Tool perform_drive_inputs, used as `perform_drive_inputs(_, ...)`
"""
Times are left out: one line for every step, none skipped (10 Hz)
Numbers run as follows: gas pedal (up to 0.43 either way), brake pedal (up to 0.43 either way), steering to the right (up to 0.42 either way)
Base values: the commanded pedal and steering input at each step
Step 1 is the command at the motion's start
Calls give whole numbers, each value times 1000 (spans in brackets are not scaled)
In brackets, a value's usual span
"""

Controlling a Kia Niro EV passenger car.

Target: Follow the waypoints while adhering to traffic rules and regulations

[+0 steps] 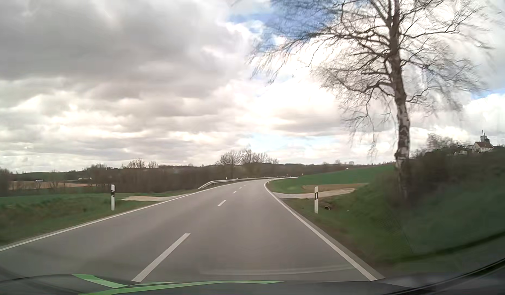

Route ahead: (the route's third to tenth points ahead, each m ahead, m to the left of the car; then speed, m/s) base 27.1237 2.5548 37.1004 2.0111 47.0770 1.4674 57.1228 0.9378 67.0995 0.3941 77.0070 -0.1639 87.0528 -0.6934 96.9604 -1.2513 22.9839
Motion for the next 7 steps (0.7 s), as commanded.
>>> perform_drive_inputs(220,0,4)
perform_drive_inputs(220,0,4)
perform_drive_inputs(220,0,4)
perform_drive_inputs(220,0,4)
perform_drive_inputs(220,0,4)
perform_drive_inputs(220,0,4)
perform_drive_inputs(220,0,5)
